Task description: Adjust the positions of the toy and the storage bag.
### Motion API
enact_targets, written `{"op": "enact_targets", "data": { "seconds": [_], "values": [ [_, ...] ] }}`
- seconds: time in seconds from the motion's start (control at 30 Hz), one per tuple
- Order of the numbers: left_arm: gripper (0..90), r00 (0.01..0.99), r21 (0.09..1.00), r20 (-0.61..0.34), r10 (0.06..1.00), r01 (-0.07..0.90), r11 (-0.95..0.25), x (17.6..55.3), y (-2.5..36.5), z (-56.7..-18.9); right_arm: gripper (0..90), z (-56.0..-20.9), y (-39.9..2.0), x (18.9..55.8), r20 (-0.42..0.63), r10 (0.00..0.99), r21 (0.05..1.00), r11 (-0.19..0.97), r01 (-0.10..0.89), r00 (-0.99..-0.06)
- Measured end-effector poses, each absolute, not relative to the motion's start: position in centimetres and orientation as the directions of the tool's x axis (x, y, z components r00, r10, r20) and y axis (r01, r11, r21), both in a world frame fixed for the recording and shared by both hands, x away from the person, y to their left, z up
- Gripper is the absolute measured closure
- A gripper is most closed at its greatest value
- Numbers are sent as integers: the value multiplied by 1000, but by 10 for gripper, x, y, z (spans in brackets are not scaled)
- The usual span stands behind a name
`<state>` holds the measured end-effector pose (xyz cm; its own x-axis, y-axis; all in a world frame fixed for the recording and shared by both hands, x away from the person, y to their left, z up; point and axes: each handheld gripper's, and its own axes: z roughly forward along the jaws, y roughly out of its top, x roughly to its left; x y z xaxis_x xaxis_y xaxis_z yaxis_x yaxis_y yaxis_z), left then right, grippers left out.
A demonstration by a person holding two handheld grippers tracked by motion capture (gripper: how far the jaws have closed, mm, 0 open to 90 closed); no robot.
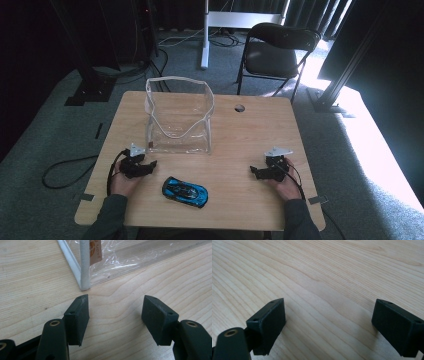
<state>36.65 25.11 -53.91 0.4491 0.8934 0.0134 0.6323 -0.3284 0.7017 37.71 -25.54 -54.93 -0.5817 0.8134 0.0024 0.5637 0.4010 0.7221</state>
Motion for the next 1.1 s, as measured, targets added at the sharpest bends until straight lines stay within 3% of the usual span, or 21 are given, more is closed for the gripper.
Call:
{"op": "enact_targets", "data": {
  "seconds": [1.1],
  "values": [
    [401, 471, 703, 15, 882, 622, -344, 364, 250, -539, 162, -544, -240, 376, 4, 840, 686, 393, 613, -543]
  ]
}}
